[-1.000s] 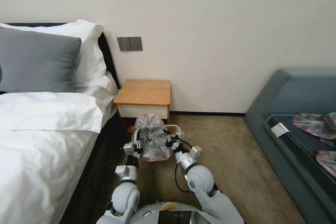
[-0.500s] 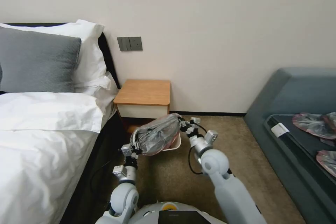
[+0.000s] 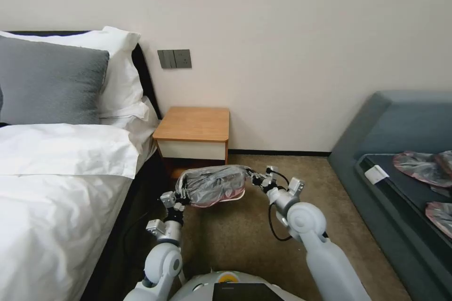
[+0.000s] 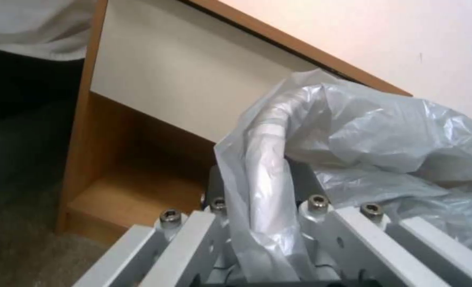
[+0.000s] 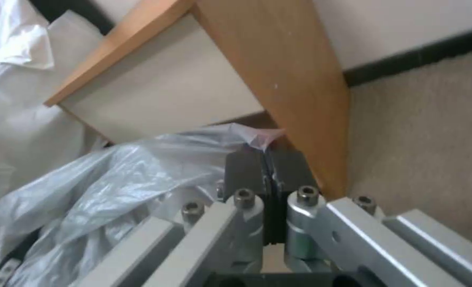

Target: Pick up the garbage bag from the table and place it over the trash can.

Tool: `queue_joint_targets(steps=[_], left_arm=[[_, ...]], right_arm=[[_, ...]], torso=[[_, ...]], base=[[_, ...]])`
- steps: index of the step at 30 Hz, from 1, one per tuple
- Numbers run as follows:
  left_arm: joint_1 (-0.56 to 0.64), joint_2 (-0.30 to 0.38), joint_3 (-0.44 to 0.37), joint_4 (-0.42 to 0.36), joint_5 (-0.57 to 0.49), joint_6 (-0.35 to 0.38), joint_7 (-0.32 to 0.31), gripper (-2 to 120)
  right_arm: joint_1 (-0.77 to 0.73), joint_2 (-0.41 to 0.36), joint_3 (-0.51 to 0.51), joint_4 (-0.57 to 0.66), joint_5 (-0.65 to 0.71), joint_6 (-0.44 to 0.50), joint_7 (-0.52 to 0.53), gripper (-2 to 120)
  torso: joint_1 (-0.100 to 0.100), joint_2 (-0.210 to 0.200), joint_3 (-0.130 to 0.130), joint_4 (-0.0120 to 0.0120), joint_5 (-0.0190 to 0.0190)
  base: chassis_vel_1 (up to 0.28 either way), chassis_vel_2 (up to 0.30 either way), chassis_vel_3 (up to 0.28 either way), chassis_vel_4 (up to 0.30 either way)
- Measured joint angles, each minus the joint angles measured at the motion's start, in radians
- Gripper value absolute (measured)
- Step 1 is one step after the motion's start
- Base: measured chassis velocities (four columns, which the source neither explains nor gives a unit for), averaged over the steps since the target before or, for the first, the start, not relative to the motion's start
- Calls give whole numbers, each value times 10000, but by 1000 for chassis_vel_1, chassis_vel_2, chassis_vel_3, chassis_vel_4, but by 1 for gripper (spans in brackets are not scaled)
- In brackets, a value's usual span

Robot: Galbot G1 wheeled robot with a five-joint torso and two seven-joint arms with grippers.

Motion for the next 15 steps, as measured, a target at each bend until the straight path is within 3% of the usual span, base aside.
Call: queue_joint_targets(steps=[3,5,15], left_arm=[[-11,14,-61,0,-230,61,62,7],[-10,16,-64,0,-286,77,67,7],[-166,37,-119,-67,-733,289,-154,7]], right_arm=[[-208,-18,224,140,274,-109,-411,12],[-257,-6,236,172,289,-109,-432,15],[-1102,104,502,483,317,-6,-460,54]], torso=[[0,0,0,0,0],[0,0,-1,0,-1],[0,0,0,0,-1]], base=[[0,0,0,0],[0,0,0,0],[0,0,0,0]])
